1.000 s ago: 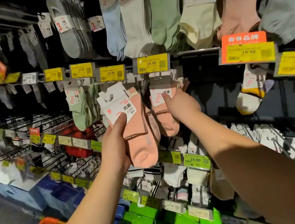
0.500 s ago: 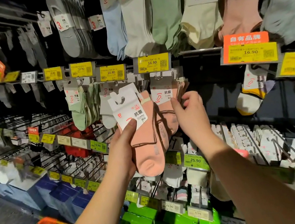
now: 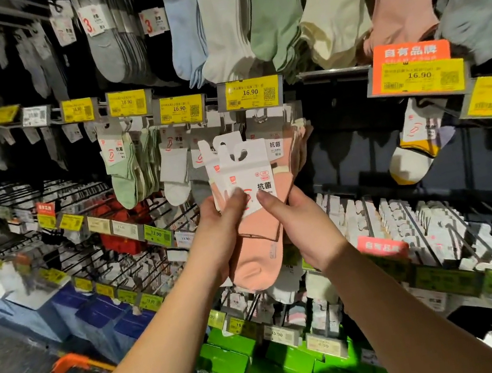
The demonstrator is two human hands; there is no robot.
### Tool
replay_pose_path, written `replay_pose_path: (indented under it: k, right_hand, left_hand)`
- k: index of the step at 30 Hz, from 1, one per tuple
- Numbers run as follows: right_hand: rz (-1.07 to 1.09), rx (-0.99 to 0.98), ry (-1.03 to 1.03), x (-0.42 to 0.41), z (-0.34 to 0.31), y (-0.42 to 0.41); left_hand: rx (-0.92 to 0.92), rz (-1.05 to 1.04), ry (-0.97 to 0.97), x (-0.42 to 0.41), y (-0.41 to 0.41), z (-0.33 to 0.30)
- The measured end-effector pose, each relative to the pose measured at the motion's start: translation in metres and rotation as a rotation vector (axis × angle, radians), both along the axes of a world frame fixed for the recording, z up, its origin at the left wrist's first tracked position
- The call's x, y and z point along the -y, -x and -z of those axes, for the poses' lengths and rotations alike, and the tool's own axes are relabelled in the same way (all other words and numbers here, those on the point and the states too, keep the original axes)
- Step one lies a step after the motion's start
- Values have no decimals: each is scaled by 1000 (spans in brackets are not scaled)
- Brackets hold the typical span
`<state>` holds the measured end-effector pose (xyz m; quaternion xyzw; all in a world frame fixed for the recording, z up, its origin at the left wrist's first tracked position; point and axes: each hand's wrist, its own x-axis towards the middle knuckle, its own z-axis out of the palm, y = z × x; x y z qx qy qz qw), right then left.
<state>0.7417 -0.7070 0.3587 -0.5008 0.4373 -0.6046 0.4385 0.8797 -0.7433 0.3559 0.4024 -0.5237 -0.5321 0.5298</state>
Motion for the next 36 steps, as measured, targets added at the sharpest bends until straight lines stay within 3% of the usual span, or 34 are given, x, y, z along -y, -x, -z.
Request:
replay_pose_path:
  k: [2, 9, 19, 24, 30, 36]
  right_hand:
    - [-1, 26, -4, 1, 0, 2]
    - [62, 67, -13, 11, -2, 10]
    - [354, -307, 71, 44, -42, 17]
    - [447, -359, 12, 58, -37, 18]
    - [593, -824, -154, 65, -40, 21]
    - [590, -920, -264, 76, -55, 27]
  left_hand:
    - [40, -28, 18, 0, -2, -2]
    - [-127, -209, 7, 8, -16, 3]
    - [-352, -219, 23, 8, -33, 0]
    - [-351, -191, 25, 7, -30, -4]
    - [-351, -141, 14, 4, -24, -10]
    - [-356, -78, 9, 3, -16, -14]
